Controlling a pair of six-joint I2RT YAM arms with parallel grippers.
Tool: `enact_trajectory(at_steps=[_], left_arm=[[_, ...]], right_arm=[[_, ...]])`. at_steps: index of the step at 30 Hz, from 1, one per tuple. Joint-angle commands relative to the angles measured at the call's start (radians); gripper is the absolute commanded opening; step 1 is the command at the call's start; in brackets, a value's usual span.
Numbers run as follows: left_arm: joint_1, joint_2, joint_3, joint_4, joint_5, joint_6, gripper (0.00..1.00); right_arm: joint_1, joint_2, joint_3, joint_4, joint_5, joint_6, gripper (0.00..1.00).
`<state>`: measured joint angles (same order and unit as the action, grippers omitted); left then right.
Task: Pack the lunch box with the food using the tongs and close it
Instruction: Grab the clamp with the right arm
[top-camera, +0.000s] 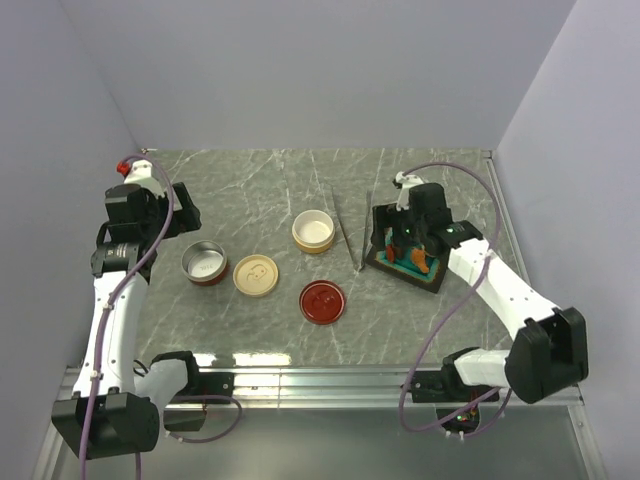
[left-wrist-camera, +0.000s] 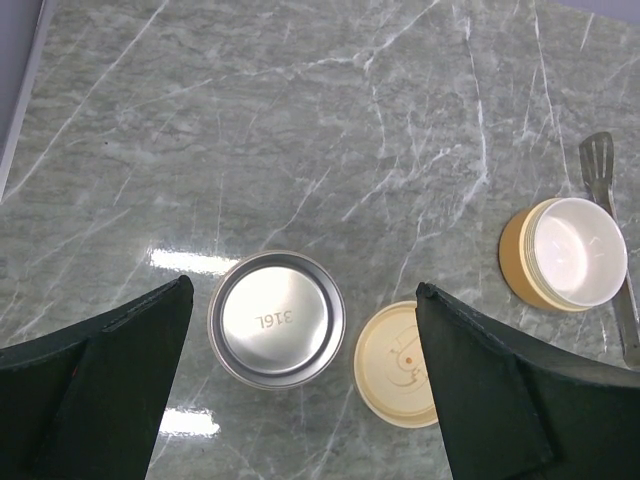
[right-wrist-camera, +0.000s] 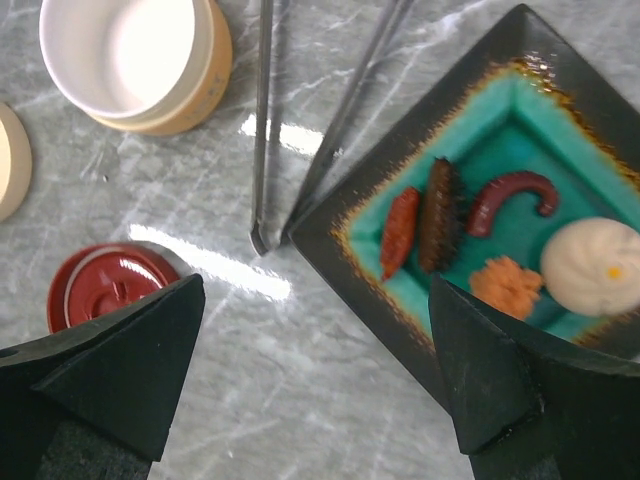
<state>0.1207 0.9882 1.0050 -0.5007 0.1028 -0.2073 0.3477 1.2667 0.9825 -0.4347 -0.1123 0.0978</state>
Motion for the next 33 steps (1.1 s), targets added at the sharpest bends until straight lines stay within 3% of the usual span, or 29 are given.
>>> enact_trajectory(at_steps=[1,14,33], left_arm=[[-0.001,-0.006,0.055,0.007,-0.011,-0.017,0.99],[-0.001,0.015,0.049,-0.015,0.009,-0.018,0.99],[-0.001,0.021,0.050,-0.036,-0.002,-0.015,0.99]], right_arm=[[0.026,0.048,0.048,0.120,0.001,0.066,1.00],[0.146,0.321,0.166,0.160,0.111,0.099,0.97],[0.148,0.520,0.268,0.129,0.103,0.151,0.93]])
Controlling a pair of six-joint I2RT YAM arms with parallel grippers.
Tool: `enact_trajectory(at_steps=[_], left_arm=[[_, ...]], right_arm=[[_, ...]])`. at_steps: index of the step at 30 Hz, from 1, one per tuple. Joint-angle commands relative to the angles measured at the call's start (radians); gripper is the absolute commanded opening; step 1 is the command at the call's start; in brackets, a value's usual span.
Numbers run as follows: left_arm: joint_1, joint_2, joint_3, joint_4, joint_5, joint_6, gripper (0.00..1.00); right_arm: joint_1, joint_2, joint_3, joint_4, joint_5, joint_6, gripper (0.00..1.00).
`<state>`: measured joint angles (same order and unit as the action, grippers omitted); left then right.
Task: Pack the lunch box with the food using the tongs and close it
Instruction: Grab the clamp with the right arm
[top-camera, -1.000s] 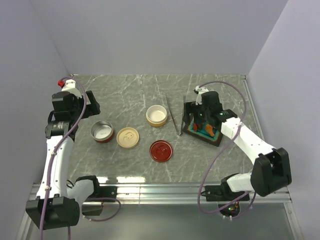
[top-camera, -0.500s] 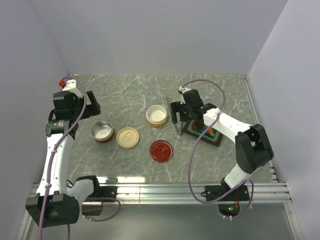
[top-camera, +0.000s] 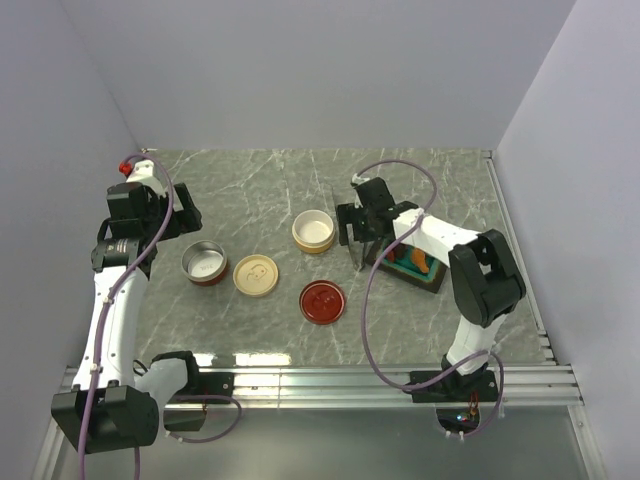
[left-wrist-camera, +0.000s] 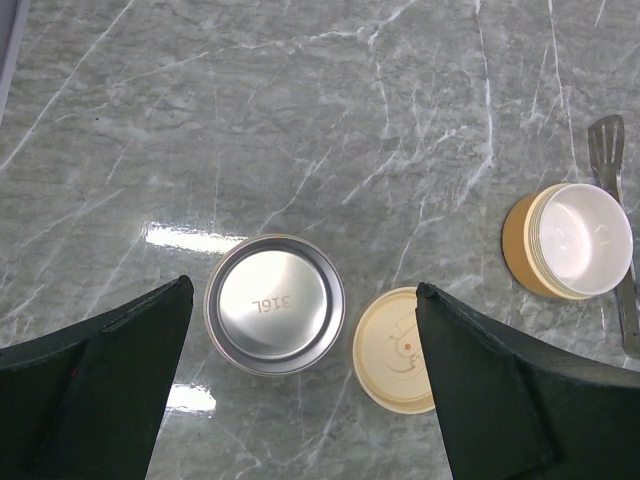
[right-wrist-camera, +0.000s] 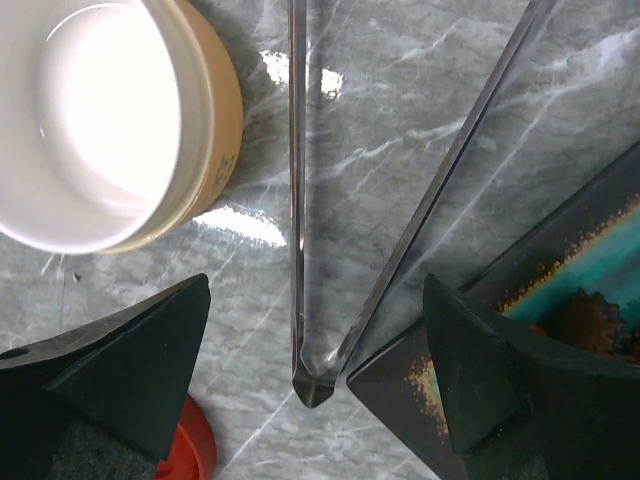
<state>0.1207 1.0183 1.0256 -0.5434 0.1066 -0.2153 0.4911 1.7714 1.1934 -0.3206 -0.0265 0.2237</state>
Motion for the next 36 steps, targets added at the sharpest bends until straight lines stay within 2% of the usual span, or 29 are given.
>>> enact_trajectory(at_steps=[1,13,20,30,34,36], left_arm=[[-0.001,-0.011,0.030,0.005,-0.007,-0.007,0.99],[0.000,-0.018,0.042,-0.001,0.018,-0.010,0.99],[-0.001,-0.018,0.041,0.007,0.042,-0.015,0.99],[-0.001,0.012,0.067,-0.009,0.042,-0.009,0.99],[-0.001,0.016,0.060,-0.006,0.041,-0.009,1.00],[0.000,0.016,0.056,-0.001,0.039,-0.007,0.99]], right_arm=[[0.006,0.031,0.064,0.015,0.020,0.026,0.93],[0.006,0.138,0.123,0.000,0.123,0.097,0.93],[0.004,0.167,0.115,0.037,0.180,0.115,0.96],[0.001,0.258,0.181,0.006,0.166,0.135,0.97],[-0.005,0.270,0.190,0.002,0.178,0.155,0.94],[-0.003,0.286,0.209,-0.012,0.181,0.155,0.86]])
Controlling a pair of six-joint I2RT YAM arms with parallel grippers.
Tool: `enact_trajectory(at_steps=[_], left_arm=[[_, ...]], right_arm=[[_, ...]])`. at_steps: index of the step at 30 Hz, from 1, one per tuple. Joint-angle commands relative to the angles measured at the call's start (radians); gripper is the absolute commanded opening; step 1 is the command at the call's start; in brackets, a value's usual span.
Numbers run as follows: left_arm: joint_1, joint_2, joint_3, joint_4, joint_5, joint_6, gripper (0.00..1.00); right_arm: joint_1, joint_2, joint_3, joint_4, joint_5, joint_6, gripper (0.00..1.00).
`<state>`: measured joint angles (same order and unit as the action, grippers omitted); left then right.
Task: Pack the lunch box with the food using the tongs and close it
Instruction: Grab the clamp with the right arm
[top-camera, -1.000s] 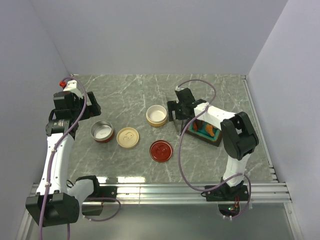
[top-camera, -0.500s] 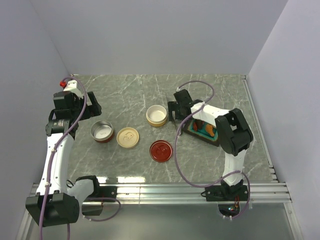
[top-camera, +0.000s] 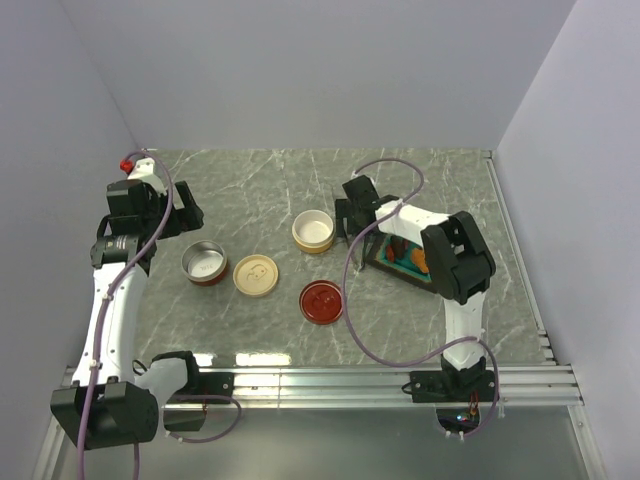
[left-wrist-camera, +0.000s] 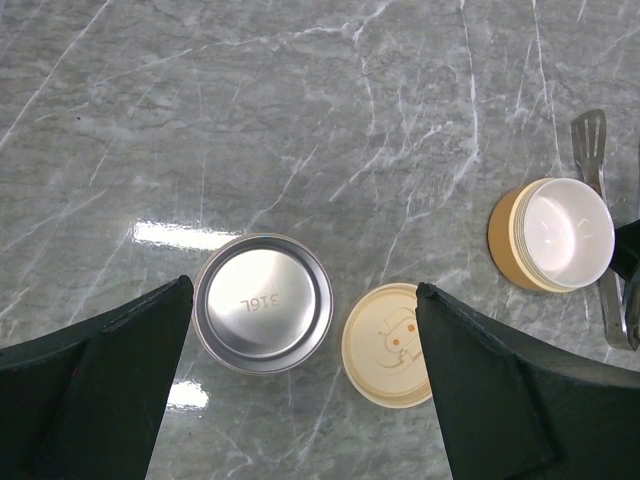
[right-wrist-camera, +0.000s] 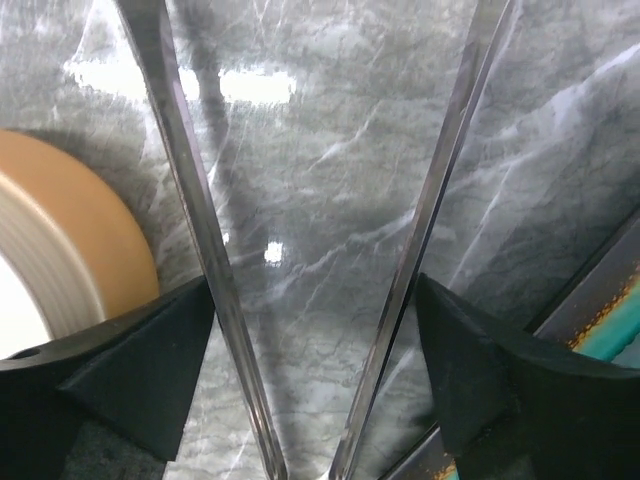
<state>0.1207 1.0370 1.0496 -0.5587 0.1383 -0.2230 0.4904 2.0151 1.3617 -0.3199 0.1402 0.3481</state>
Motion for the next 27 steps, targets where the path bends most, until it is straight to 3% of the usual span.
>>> enact_trajectory(at_steps=[1,3,11,13,19,27], left_arm=[[0.000,-0.002,0.033,0.014,0.006,-0.001,1.00],[-0.001,0.006,0.038,0.011,0.007,-0.001,0.99],[-0.001,0.029,0.058,-0.001,0.001,-0.001,0.99],[0.000,0.029,0.061,-0.007,0.006,0.002,0.99],[-0.001,0.035,0.073,-0.032,0.052,0.028,0.99],[0.000,0.044,0.108,-0.066,0.128,0.074,0.99]], right_arm=[[-0.004,0.050,0.049,-0.022,0.015,0.032,0.83],[-0.006,0.066,0.068,-0.034,0.010,0.029,0.78],[-0.003,0.088,0.108,-0.083,0.056,0.015,0.75],[-0.004,0.080,0.099,-0.081,0.056,0.000,0.70],[-0.009,-0.019,0.054,-0.050,0.032,-0.063,0.58],[-0.009,-0.182,0.083,-0.094,-0.042,-0.164,0.57]])
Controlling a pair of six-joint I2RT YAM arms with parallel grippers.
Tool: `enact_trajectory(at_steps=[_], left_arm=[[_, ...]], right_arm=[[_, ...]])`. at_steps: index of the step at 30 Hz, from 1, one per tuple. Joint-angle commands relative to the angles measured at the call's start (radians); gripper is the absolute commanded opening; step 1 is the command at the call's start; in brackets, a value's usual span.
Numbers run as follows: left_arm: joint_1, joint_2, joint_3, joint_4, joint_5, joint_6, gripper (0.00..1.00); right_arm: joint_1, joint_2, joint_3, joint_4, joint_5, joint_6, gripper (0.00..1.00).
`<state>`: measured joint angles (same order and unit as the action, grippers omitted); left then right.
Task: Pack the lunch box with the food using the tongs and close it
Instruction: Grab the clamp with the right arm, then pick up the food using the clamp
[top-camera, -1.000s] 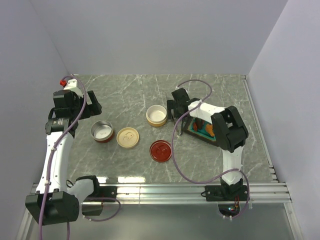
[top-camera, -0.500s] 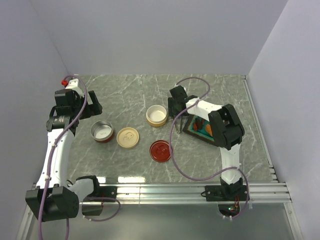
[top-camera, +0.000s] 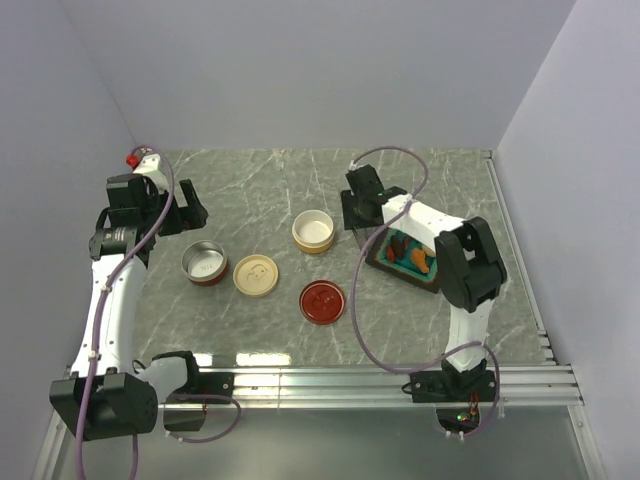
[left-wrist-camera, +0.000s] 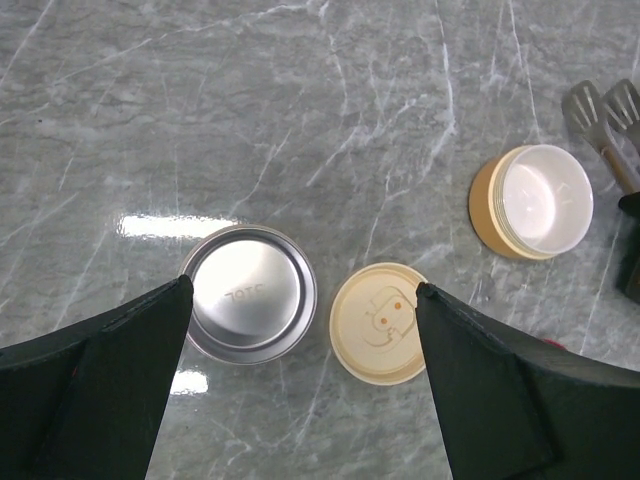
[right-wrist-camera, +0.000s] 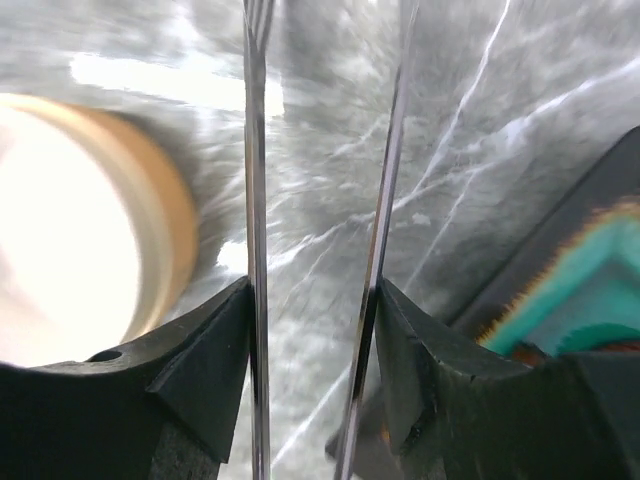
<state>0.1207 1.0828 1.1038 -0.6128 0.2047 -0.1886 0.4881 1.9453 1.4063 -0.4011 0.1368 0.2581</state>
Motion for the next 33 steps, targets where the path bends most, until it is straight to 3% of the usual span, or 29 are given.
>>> enact_trajectory(at_steps=[1,18,21,33], left_arm=[[0.000,0.002,0.065,-0.016,0.073,0.049,0.99],[-0.001,-0.061,0.094,-0.044,0.446,0.135,0.99],[0.000,-0.078,0.091,-0.044,0.490,0.144,0.98],[-0.003,-0.070,0.114,-0.128,0.610,0.225,0.99]], right_arm=[[-0.006,-0.130,0.058,-0.039,-0.049,-0.086,0.57],[-0.034,-0.528,0.056,-0.324,-0.362,-0.437,0.50],[-0.103,-0.604,0.026,-0.392,-0.402,-0.477,0.49],[-0.639,-0.727,-0.047,-0.715,-0.574,-0.762,0.44]])
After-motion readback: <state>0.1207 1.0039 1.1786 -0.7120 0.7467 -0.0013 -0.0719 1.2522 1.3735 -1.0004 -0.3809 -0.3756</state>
